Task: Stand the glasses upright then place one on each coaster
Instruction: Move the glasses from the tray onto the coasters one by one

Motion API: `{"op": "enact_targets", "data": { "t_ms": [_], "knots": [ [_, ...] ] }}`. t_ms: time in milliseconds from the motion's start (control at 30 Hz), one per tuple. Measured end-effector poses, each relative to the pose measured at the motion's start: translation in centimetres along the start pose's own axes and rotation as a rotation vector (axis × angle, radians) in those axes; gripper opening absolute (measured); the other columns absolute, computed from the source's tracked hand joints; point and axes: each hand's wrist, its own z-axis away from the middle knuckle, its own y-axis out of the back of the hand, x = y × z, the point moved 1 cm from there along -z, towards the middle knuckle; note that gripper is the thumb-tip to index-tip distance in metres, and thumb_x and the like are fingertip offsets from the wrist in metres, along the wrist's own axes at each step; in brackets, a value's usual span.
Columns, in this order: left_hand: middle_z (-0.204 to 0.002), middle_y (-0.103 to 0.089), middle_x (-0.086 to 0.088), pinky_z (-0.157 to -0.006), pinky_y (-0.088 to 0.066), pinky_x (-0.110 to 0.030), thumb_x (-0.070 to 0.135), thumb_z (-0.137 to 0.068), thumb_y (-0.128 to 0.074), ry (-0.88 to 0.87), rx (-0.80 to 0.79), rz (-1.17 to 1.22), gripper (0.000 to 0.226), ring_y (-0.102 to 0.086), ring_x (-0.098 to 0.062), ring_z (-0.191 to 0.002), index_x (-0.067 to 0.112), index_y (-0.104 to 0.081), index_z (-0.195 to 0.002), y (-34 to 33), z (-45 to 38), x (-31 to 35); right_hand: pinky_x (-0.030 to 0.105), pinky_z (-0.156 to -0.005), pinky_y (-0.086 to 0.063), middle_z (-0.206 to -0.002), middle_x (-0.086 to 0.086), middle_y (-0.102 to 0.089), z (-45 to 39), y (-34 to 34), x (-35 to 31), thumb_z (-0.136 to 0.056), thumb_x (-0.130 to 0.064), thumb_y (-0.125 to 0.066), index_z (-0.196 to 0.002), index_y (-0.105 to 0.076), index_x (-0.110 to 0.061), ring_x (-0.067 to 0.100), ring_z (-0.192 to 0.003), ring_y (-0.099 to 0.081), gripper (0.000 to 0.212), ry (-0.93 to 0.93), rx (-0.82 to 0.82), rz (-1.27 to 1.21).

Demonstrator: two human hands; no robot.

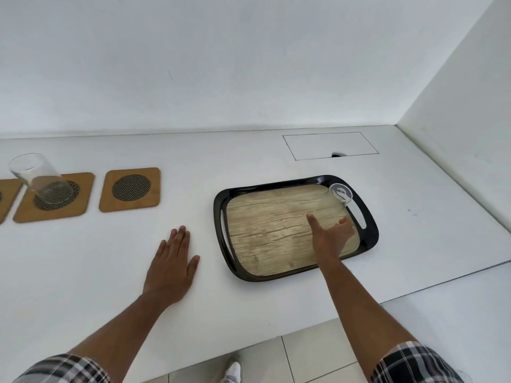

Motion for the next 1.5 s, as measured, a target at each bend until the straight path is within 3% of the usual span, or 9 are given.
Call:
{"op": "enact_targets", "data": {
  "t_ms": [133, 233, 533, 767, 967, 1100, 1300, 1400, 1500],
  "knots": [
    [-0.167, -0.003, -0.001, -0.123, -0.001, -0.034, 0.055, -0.096, -0.015, -0.013, -0.033, 0.0, 0.076, 0.004, -0.015, -0.153, 0.012, -0.009, -0.158, 0.0, -0.2, -0.4, 0.031, -0.113, -0.034, -0.159, 0.019, -0.033, -2.1, 0.8, -0.9, -0.071, -0.037, -0.095, -0.159, -0.025, -0.004, 0.031, -0.145, -0.041, 0.116, 0.069, -0.019, 0.005],
    [-0.167, 0.0, -0.001, -0.123, 0.0, -0.035, 0.057, -0.095, -0.012, -0.021, -0.05, -0.005, 0.078, 0.007, -0.014, -0.153, 0.012, -0.006, -0.158, 0.0, -0.3, -0.6, 0.039, -0.12, -0.039, -0.153, 0.015, -0.041, -3.7, 1.0, -1.2, -0.068, -0.036, -0.096, -0.154, -0.033, -0.006, 0.028, -0.142, -0.046, 0.11, 0.13, -0.036, 0.01],
    [-0.167, 0.003, 0.0, -0.123, 0.002, -0.034, 0.059, -0.095, -0.01, -0.028, -0.066, 0.012, 0.079, 0.009, -0.014, -0.153, 0.013, -0.004, -0.158, 0.3, -0.2, -0.5, 0.037, -0.102, -0.05, -0.132, 0.008, -0.063, -4.4, 0.8, -2.2, -0.072, -0.033, -0.094, -0.136, -0.049, -0.009, 0.023, -0.122, -0.063, 0.082, 0.12, 0.014, 0.027],
    [-0.167, 0.002, -0.002, -0.123, 0.0, -0.035, 0.059, -0.093, -0.01, -0.027, -0.077, 0.048, 0.081, 0.008, -0.015, -0.153, 0.011, -0.005, -0.158, 0.5, -0.2, -0.4, 0.045, -0.1, -0.054, -0.129, 0.002, -0.064, -2.3, 0.3, -2.8, -0.07, -0.035, -0.094, -0.133, -0.05, -0.014, 0.019, -0.117, -0.065, 0.08, 0.164, -0.026, 0.011],
    [-0.166, 0.007, 0.003, -0.122, 0.003, -0.031, 0.065, -0.087, -0.014, -0.046, -0.102, 0.149, 0.089, 0.012, -0.013, -0.152, 0.013, 0.001, -0.158, 1.6, -0.1, -1.4, 0.032, -0.098, -0.053, -0.124, -0.001, -0.064, 1.5, -2.2, -4.8, -0.071, -0.03, -0.095, -0.13, -0.053, -0.015, 0.021, -0.116, -0.066, 0.075, 0.216, -0.086, -0.067],
    [-0.166, 0.003, 0.002, -0.123, 0.0, -0.032, 0.063, -0.089, -0.016, -0.03, -0.051, 0.142, 0.087, 0.008, -0.012, -0.152, 0.012, -0.003, -0.158, 3.2, 0.6, -4.2, 0.032, -0.102, -0.053, -0.123, 0.001, -0.064, 4.9, -4.8, -7.4, -0.071, -0.026, -0.095, -0.129, -0.053, -0.013, 0.02, -0.116, -0.065, 0.073, 0.238, -0.127, -0.163],
    [-0.167, -0.002, -0.002, -0.122, -0.002, -0.033, 0.054, -0.097, -0.03, 0.066, 0.003, 0.107, 0.078, 0.006, -0.014, -0.153, 0.009, -0.009, -0.158, 5.7, 2.3, -11.0, 0.01, -0.087, -0.047, -0.114, -0.008, -0.066, 10.8, -10.5, -10.9, -0.067, -0.025, -0.097, -0.126, -0.055, -0.018, -0.002, -0.105, -0.063, 0.072, 0.29, -0.225, -0.208],
    [-0.168, -0.004, -0.004, -0.122, -0.002, -0.033, 0.046, -0.1, -0.04, 0.108, 0.02, 0.101, 0.075, 0.005, -0.016, -0.153, 0.009, -0.009, -0.158, 7.1, 3.3, -14.2, 0.022, -0.089, -0.051, -0.117, -0.003, -0.067, 14.0, -13.7, -12.0, -0.069, -0.025, -0.095, -0.127, -0.055, -0.016, 0.011, -0.104, -0.064, 0.071, 0.323, -0.25, -0.18],
    [-0.168, -0.004, -0.004, -0.122, -0.002, -0.034, 0.046, -0.1, -0.041, 0.141, 0.026, 0.099, 0.075, 0.005, -0.017, -0.153, 0.009, -0.009, -0.158, 8.3, 4.0, -17.0, 0.012, -0.081, -0.049, -0.117, 0.0, -0.067, 16.9, -16.7, -12.7, -0.07, -0.022, -0.095, -0.125, -0.055, -0.016, 0.016, -0.105, -0.065, 0.068, 0.335, -0.311, -0.191]
  ]
}}
